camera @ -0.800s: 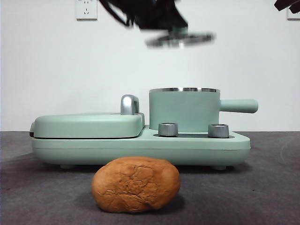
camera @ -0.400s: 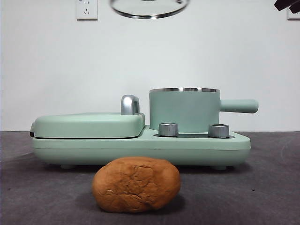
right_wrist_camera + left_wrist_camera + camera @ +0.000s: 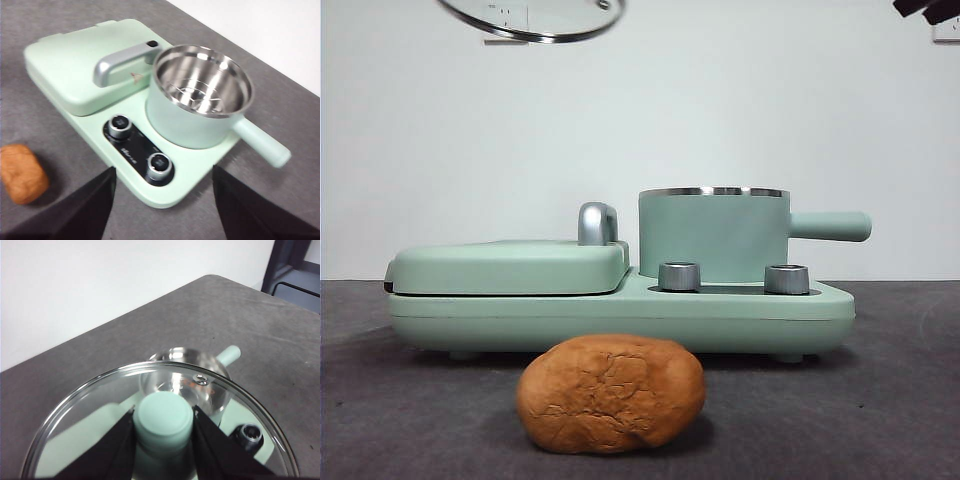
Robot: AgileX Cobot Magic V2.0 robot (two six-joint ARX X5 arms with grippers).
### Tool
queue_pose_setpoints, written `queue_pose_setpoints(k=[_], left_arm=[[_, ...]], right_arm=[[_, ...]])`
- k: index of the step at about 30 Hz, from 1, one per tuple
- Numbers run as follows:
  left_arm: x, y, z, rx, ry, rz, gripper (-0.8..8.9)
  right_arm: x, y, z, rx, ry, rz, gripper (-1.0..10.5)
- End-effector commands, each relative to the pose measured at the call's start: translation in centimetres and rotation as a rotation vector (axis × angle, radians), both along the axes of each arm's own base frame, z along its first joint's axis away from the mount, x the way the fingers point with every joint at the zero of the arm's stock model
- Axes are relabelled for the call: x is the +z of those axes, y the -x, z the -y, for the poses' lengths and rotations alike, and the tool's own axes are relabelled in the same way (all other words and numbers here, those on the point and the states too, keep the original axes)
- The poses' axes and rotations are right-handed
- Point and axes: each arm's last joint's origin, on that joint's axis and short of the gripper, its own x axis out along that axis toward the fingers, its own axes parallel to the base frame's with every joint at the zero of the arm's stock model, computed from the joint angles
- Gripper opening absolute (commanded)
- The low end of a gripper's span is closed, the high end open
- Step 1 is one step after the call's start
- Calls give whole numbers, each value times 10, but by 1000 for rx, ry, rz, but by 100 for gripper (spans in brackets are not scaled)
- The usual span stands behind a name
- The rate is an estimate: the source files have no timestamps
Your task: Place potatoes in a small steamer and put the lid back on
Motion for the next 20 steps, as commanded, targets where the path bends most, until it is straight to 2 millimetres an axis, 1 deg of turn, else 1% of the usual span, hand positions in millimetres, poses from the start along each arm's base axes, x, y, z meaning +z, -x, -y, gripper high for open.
queue_pose_setpoints(k=[1,5,8,10,12,15,20], left_arm=[[-2,17,-10,20,43,15,15],[-22,42,-26,71,71,-22,15],[-35,60,-37,120,92,-41,15],[-42,71,-43,147,101,-50,15],[-48,81,-49,179,94,-63,15],[-54,91,-55,211,76,-80,15],[-55,101,-61,228,73,-86,15]], right_arm=[[4,-1,-4,25,-11,-1,305],[-2,-6,-15,104,-6,-50,306],[-9,-13,-28,177,9,-107,312],[-15,-19,-38,214,25,-139,341],[-21,-24,-50,255,41,-165,367],[-31,-33,-68,312,62,-196,371],[-51,-45,-100,393,97,-241,372]])
